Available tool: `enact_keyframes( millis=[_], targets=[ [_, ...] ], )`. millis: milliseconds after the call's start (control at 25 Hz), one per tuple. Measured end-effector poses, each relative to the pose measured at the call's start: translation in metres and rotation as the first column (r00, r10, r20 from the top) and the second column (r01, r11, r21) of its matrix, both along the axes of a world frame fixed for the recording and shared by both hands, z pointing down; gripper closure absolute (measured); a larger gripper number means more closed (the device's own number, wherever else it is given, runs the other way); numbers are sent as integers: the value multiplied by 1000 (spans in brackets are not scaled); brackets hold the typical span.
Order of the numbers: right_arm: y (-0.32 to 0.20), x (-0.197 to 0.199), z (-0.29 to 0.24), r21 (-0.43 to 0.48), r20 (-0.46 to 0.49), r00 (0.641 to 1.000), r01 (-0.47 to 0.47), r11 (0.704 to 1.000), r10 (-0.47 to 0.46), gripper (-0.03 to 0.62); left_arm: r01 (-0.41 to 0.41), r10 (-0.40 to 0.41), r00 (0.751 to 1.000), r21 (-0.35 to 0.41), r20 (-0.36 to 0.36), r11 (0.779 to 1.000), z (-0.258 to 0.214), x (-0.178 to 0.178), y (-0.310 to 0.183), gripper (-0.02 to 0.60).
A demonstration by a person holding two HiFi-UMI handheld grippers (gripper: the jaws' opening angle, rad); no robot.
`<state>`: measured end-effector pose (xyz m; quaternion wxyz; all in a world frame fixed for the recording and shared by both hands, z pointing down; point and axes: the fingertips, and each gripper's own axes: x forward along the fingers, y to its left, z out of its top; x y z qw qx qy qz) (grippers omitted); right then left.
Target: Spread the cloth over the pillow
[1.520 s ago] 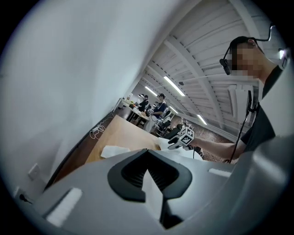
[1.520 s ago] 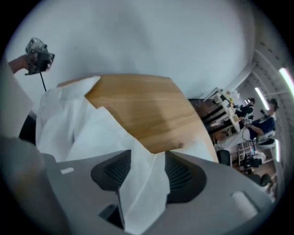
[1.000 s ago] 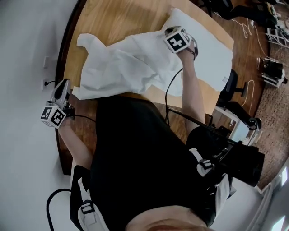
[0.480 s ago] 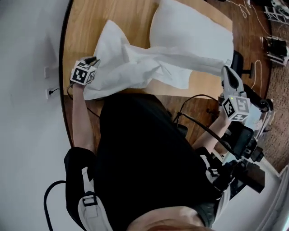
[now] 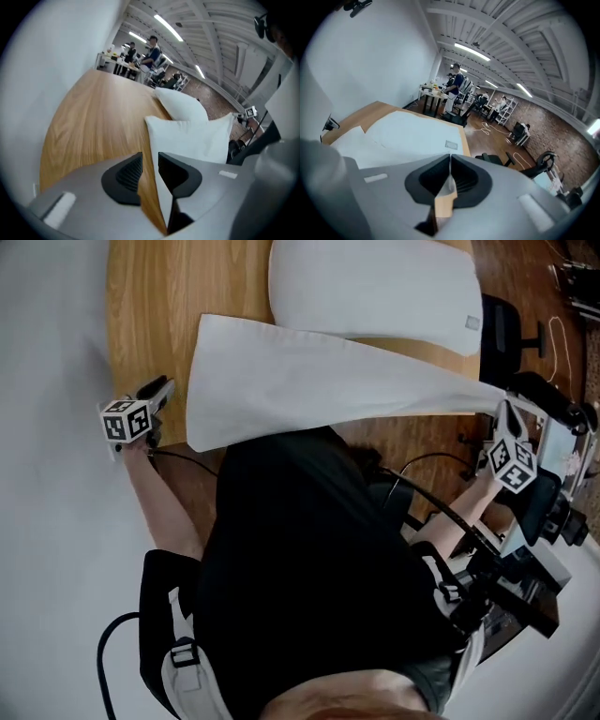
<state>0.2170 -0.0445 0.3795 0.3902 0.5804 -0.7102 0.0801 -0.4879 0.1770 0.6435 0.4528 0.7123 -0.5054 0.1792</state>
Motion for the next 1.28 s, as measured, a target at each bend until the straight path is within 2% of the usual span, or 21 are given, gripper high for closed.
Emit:
enact_keyframes(
  millis=[80, 160, 200, 280, 360, 440, 480, 560, 600, 640, 680, 720, 760, 840, 880, 920, 1000, 1040, 1120, 1200, 1280],
  targets=[
    [-8, 13, 24, -35, 41, 999, 12, 999, -10, 582, 13, -15, 999, 47, 33, 999, -7, 1, -39, 472],
    [-16, 23, 47, -59, 100, 995, 30, 998, -24, 582, -66, 61, 994, 49, 87, 997, 1, 26, -87, 471],
    [-20, 27, 57, -67, 125, 992, 33, 997, -24, 582, -113, 109, 986, 27, 124, 993, 10, 41, -109, 466],
    [-34, 21, 69, -76, 166, 984, 74, 994, -61, 582, -176, 185, 957, -59, 225, 983, 33, 61, -139, 398],
    [-44, 9, 74, -85, 191, 974, 139, 987, -120, 582, -174, 216, 924, -156, 315, 972, 55, 68, -144, 384],
    [-44, 3, 74, -79, 199, 964, 194, 978, -175, 582, -124, 174, 926, -163, 336, 979, 61, 71, -141, 480],
    [-40, 4, 72, -73, 198, 961, 213, 974, -195, 582, -101, 136, 938, -124, 318, 987, 54, 75, -140, 529],
    [-32, 13, 63, -56, 198, 956, 233, 971, -218, 581, -49, 45, 967, 9, 252, 999, 23, 86, -140, 558],
    [-30, 18, 56, -40, 206, 952, 238, 971, -225, 582, -9, -11, 977, 91, 214, 996, -3, 89, -138, 558],
    [-28, 20, 43, -7, 217, 949, 238, 971, -230, 580, 40, -73, 981, 182, 179, 982, -39, 88, -134, 558],
    [-24, 18, 23, 54, 226, 945, 232, 971, -238, 580, 93, -138, 980, 283, 143, 955, -82, 85, -126, 558],
    [-19, 14, -9, 150, 223, 942, 220, 964, -250, 582, 145, -201, 974, 389, 105, 910, -130, 80, -115, 560],
    [-12, 12, -46, 270, 204, 944, 202, 941, -261, 582, 193, -258, 964, 489, 69, 851, -178, 75, -104, 561],
    [2, 19, -107, 480, 145, 956, 157, 863, -255, 582, 254, -353, 935, 636, 31, 729, -252, 65, -85, 561],
    [5, 26, -120, 529, 126, 963, 139, 837, -240, 582, 264, -384, 923, 679, 29, 685, -274, 62, -78, 561],
    [7, 34, -125, 545, 124, 967, 121, 830, -222, 582, 262, -401, 916, 713, 29, 650, -291, 61, -71, 561],
    [17, 45, -140, 573, 146, 971, 72, 816, -189, 582, 222, -396, 918, 786, 32, 577, -330, 73, -60, 563],
    [26, 48, -156, 602, 142, 973, 60, 796, -180, 582, 195, -382, 924, 821, 31, 537, -348, 82, -55, 563],
    [36, 51, -179, 631, 93, 980, 81, 772, -179, 583, 172, -363, 932, 861, 16, 479, -365, 94, -54, 563],
    [32, 55, -193, 643, 75, 979, 98, 760, -189, 582, 187, -353, 936, 876, -21, 445, -372, 98, -63, 563],
    [27, 55, -215, 676, 60, 975, 119, 727, -215, 582, 176, -356, 934, 893, -19, 413, -384, 104, -72, 565]
  ],
)
